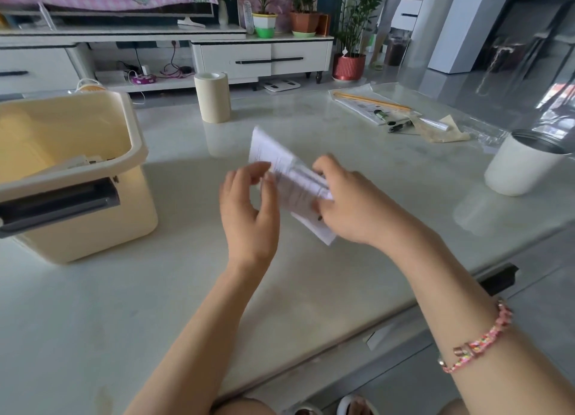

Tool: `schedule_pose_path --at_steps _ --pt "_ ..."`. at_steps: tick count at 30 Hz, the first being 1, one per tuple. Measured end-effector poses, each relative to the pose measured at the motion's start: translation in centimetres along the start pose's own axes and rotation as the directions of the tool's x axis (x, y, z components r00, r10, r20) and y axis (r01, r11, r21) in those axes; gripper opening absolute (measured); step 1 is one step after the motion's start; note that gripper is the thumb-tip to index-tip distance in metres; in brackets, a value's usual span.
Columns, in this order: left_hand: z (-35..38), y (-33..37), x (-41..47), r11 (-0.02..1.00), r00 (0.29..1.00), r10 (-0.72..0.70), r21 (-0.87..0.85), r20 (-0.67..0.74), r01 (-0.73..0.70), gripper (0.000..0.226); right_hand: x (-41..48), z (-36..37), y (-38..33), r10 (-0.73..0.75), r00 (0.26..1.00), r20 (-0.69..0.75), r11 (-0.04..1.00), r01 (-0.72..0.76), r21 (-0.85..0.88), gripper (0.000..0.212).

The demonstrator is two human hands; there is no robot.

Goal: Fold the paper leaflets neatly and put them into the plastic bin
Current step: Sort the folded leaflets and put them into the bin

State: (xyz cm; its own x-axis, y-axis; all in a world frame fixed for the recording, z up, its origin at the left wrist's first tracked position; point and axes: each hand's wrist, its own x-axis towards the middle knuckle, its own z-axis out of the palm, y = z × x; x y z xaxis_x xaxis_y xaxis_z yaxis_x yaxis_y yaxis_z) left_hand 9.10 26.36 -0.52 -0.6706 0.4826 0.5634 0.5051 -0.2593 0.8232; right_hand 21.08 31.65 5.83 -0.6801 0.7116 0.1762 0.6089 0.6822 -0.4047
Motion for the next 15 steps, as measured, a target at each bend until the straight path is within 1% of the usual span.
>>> schedule_pose_path --at_steps 1,2,3,4,7,9,10,12,13,14,15 --pt "0.2 0.1 -0.2 0.999 0.998 -0.025 -0.021 0.06 0.026 0.017 -0.1 0.4 0.0 -0.021 1.0 0.007 0.995 0.021 -0.098 0.022" --pt "0.4 0.2 -0.4 0.995 0.99 -0.077 -0.048 0.122 0.083 0.014 -0.2 0.7 0.1 -0.031 0.999 -0.008 0.988 0.029 -0.149 0.021" --pt "0.5 0.1 -0.5 0.986 0.977 -0.141 -0.069 0.16 0.154 0.013 -0.1 1.0 0.2 -0.034 0.999 -0.026 0.989 0.029 -0.148 0.02" --pt "0.6 0.1 -0.6 0.972 0.964 -0.205 -0.082 0.17 0.221 0.013 -0.1 1.2 0.3 -0.025 0.999 -0.043 0.994 0.021 -0.108 0.02" --pt "1.2 0.3 -0.6 0.916 0.919 -0.362 -0.123 0.158 0.382 0.016 -0.2 2.2 0.8 0.011 0.995 -0.103 0.998 -0.004 0.067 0.021" --pt "1.5 0.4 -0.7 0.876 0.883 -0.427 -0.155 0.197 0.457 0.016 -0.4 3.3 1.2 0.068 0.986 -0.15 0.966 -0.027 0.259 0.025" --pt "1.7 0.5 -0.7 0.858 0.868 -0.448 -0.169 0.214 0.485 0.015 -0.5 3.9 1.4 0.122 0.98 -0.16 0.926 -0.054 0.374 0.026" --pt "1.7 0.4 -0.7 0.842 0.855 -0.469 -0.18 0.222 0.509 0.015 -0.6 5.0 1.9 0.22 0.969 -0.115 0.804 -0.113 0.584 0.018" --pt "1.8 0.4 -0.7 0.838 0.849 -0.477 -0.176 0.226 0.517 0.015 -0.6 5.5 2.3 0.246 0.966 -0.077 0.742 -0.137 0.656 0.014" --pt "1.8 0.2 -0.7 0.838 0.846 -0.481 -0.162 0.231 0.521 0.016 -0.6 6.1 2.4 0.256 0.966 -0.043 0.706 -0.156 0.691 0.017" --pt "1.9 0.1 -0.8 0.842 0.845 -0.478 -0.148 0.24 0.518 0.018 -0.7 6.7 2.6 0.258 0.966 -0.03 0.702 -0.166 0.692 0.025"
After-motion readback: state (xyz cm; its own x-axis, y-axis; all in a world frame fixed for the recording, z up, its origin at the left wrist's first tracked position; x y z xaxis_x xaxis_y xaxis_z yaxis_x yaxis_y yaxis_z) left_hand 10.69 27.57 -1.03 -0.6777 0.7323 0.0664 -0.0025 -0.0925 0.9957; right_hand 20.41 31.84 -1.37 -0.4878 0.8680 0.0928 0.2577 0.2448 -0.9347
